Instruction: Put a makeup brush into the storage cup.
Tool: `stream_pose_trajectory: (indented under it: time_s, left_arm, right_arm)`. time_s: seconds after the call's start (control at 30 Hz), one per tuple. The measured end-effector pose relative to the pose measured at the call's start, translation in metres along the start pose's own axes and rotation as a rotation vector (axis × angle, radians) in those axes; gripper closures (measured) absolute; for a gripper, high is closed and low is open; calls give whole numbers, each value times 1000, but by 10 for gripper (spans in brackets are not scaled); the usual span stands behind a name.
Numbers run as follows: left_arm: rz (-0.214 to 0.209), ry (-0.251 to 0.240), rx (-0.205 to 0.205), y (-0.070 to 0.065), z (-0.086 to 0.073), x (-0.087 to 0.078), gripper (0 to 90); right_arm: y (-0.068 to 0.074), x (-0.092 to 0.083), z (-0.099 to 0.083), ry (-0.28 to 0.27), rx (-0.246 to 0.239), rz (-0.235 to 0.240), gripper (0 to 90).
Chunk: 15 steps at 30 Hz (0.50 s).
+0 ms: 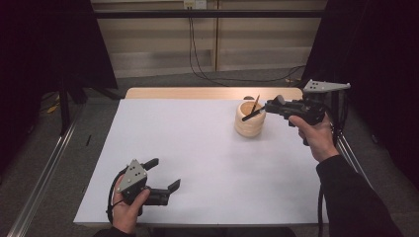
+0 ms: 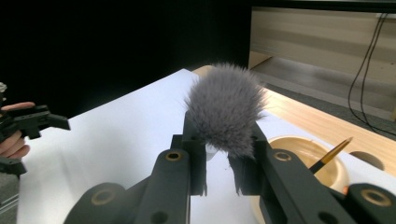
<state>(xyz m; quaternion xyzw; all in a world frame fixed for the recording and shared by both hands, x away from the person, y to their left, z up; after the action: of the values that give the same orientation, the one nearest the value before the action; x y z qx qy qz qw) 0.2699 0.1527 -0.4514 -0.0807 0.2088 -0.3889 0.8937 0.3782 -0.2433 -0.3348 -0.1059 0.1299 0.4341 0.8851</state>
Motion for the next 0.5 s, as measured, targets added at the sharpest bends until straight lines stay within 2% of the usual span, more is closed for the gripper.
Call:
stream_pose_trajectory:
  time_s: [0.07, 0.27, 0.33, 0.5]
  left_arm:
    - [-1, 0, 1, 0, 0, 0, 15]
    - [5, 0, 0, -1, 0, 1, 16]
    - [10, 2, 11, 0, 0, 0, 16]
    - [1, 1, 5, 1, 1, 1, 15]
  right_arm:
    - [-5, 2, 2, 12, -5, -20, 771]
    - [-11, 7, 0, 26, -1, -40, 771]
    - [-14, 8, 0, 31, 2, -50, 771]
    - [-24, 11, 0, 65, 0, -81, 771]
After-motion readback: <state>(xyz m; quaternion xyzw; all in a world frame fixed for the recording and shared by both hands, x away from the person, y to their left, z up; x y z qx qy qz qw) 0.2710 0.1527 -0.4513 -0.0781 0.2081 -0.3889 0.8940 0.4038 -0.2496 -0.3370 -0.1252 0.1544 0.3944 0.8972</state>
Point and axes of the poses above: each handheld gripper's, and its own axes: x roughly forward along the jaws, z roughly out of its top, y roughly to its left, the point moved 5 cm from there along x, roughly forward along the jaws, and after that the axes turned 15 degrees about -x, right-handed, at the moved point
